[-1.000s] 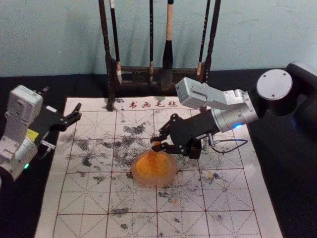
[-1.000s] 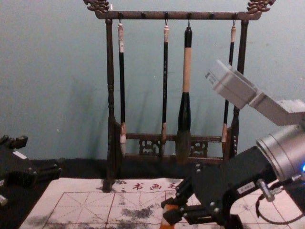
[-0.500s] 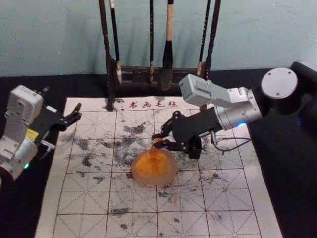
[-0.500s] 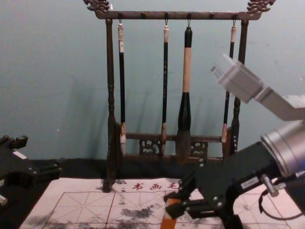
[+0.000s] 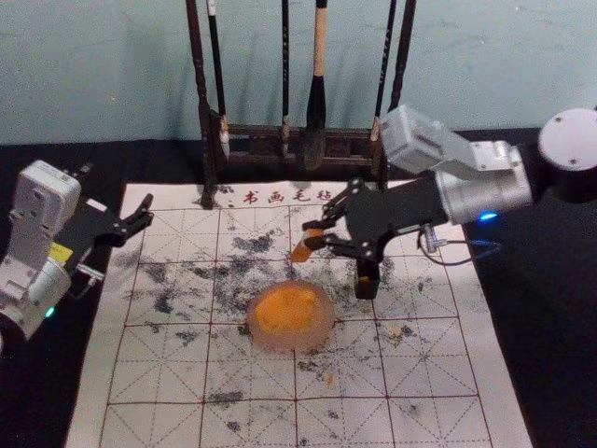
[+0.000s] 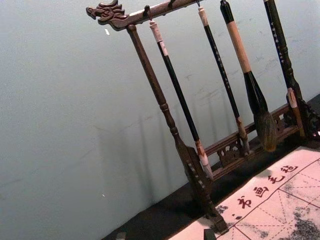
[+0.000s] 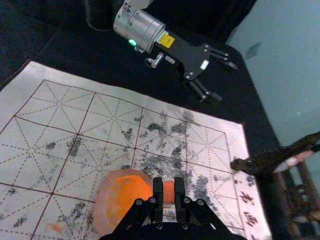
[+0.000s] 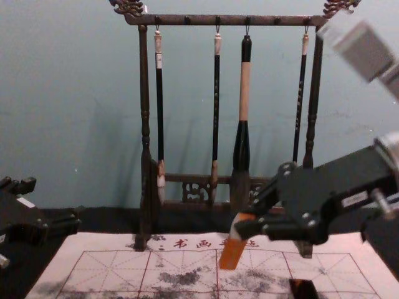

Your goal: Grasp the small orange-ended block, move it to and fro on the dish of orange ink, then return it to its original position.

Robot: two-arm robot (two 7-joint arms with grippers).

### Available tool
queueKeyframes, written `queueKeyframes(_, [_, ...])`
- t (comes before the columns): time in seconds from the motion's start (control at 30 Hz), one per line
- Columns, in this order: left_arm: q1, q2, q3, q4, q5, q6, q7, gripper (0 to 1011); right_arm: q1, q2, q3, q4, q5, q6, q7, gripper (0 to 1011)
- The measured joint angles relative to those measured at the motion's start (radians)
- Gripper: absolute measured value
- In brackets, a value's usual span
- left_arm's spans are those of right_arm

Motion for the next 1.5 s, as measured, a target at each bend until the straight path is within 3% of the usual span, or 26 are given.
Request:
queueKeyframes(0.23, [0.000, 0.000, 0.000, 0.000, 0.000, 0.000, 0.000, 1001, -0.031, 0.072, 0.026, -0.082, 0.015, 0.014, -0.021, 129])
queueKeyframes(0.27, [0.000, 0.000, 0.000, 0.000, 0.000, 0.000, 0.000, 1001, -0.044, 0.100, 0.035, -0.109, 0.019, 0.020, -0.027, 130])
queueKeyframes(0.3, [0.000, 0.000, 0.000, 0.000, 0.000, 0.000, 0.000, 1001, -0.044, 0.100, 0.035, -0.109, 0.019, 0.020, -0.027, 129])
queueKeyframes(0.37, [0.000, 0.000, 0.000, 0.000, 0.000, 0.000, 0.000, 1001, -0.060, 0.134, 0.046, -0.136, 0.022, 0.029, -0.034, 129])
queueKeyframes(0.63, [0.000, 0.000, 0.000, 0.000, 0.000, 0.000, 0.000, 1001, -0.089, 0.191, 0.067, -0.173, 0.025, 0.048, -0.041, 129])
queueKeyframes(0.9, [0.000, 0.000, 0.000, 0.000, 0.000, 0.000, 0.000, 1001, -0.098, 0.197, 0.070, -0.153, 0.016, 0.058, -0.041, 129])
queueKeyframes(1.5, [0.000, 0.000, 0.000, 0.000, 0.000, 0.000, 0.000, 1001, -0.084, 0.145, 0.058, -0.068, -0.010, 0.058, -0.033, 129])
